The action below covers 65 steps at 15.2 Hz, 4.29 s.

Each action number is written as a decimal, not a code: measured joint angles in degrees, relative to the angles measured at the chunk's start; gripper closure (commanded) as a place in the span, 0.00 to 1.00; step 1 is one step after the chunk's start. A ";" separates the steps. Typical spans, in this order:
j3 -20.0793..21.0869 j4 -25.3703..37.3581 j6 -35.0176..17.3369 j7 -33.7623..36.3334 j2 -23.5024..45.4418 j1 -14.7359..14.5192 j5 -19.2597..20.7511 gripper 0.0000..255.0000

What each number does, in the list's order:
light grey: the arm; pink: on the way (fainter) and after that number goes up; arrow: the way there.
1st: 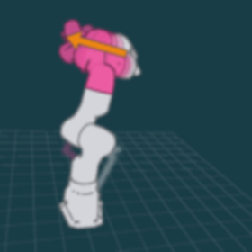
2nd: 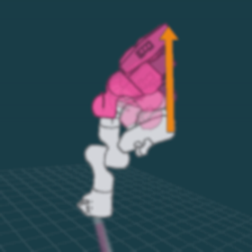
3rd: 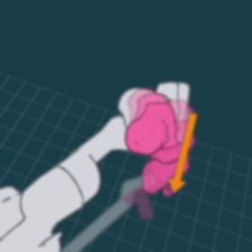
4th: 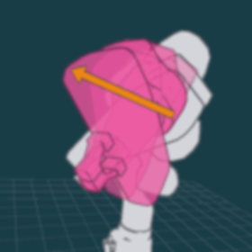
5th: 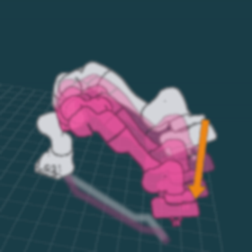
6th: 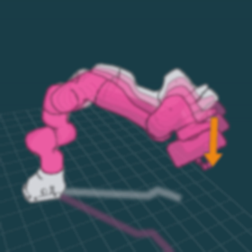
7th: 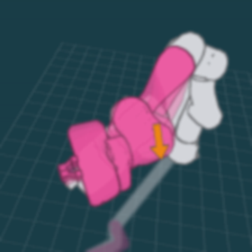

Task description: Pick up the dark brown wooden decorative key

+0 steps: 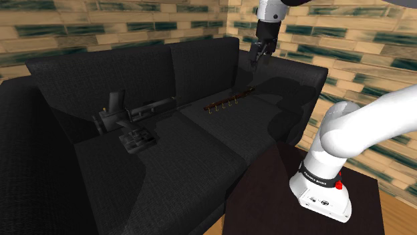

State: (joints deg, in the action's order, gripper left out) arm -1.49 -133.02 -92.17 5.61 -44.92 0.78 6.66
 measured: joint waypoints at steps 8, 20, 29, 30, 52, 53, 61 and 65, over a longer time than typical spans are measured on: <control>-4.44 -8.74 -14.99 -1.83 1.80 1.76 2.65 0.00; -15.03 -17.52 -47.80 -6.59 16.53 4.31 5.79 0.00; -27.35 -12.75 -70.62 -21.18 37.92 -2.98 -8.72 0.00; -28.51 -11.94 -72.42 -24.92 40.21 -4.43 -13.42 0.00; -9.78 8.91 -80.02 -81.90 68.56 11.79 -79.34 1.00; -9.78 8.91 -80.02 -81.90 68.55 11.79 -79.35 1.00; -12.35 7.72 -78.96 -76.89 66.47 9.72 -74.28 1.00; -15.48 6.10 -77.81 -71.27 63.67 7.14 -68.40 1.00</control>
State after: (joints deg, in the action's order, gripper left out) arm -16.97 -126.93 -169.98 -65.65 18.75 7.92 -61.74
